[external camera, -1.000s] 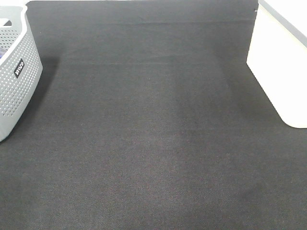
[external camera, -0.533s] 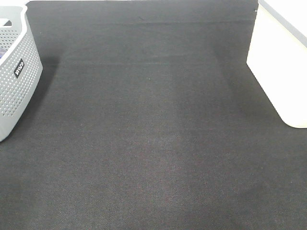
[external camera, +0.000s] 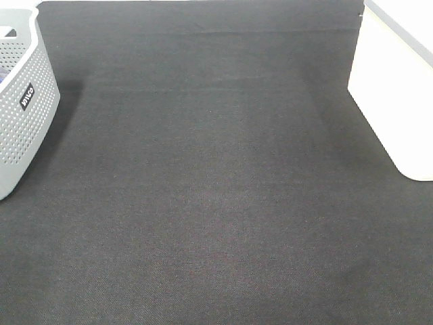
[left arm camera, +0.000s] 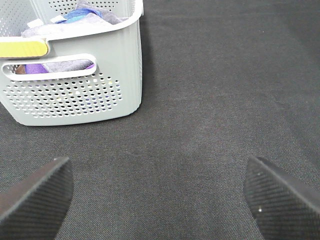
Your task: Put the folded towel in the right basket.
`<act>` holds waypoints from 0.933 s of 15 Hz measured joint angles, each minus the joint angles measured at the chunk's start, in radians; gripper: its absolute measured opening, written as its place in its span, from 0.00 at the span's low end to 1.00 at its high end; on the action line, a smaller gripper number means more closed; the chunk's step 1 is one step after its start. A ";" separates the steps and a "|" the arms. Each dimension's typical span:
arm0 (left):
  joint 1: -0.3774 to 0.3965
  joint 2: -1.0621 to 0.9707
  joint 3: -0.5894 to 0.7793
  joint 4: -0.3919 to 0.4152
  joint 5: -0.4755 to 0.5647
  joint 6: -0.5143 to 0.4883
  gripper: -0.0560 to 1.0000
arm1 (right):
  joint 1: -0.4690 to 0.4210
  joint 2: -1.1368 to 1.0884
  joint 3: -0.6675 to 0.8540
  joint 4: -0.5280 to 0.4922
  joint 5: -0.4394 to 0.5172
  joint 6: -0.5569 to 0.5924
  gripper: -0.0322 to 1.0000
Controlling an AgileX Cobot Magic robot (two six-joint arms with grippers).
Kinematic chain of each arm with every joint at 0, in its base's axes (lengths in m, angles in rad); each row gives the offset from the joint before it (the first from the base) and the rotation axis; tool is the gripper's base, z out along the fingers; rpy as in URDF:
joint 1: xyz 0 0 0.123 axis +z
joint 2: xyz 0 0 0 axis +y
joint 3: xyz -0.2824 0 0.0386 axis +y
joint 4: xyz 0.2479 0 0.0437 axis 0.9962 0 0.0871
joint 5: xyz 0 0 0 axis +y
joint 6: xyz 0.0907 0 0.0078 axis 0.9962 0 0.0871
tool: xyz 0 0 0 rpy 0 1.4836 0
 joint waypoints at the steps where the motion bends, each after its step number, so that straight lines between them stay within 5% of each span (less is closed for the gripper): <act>1: 0.000 0.000 0.000 0.000 0.000 0.000 0.88 | 0.000 0.000 0.000 0.000 0.000 0.000 0.68; 5: 0.000 0.000 0.000 0.000 0.000 0.000 0.88 | 0.000 -0.272 0.100 0.000 -0.130 0.000 0.68; 14: 0.000 0.000 0.000 0.000 0.000 0.000 0.88 | 0.000 -0.312 0.105 0.000 -0.136 0.000 0.68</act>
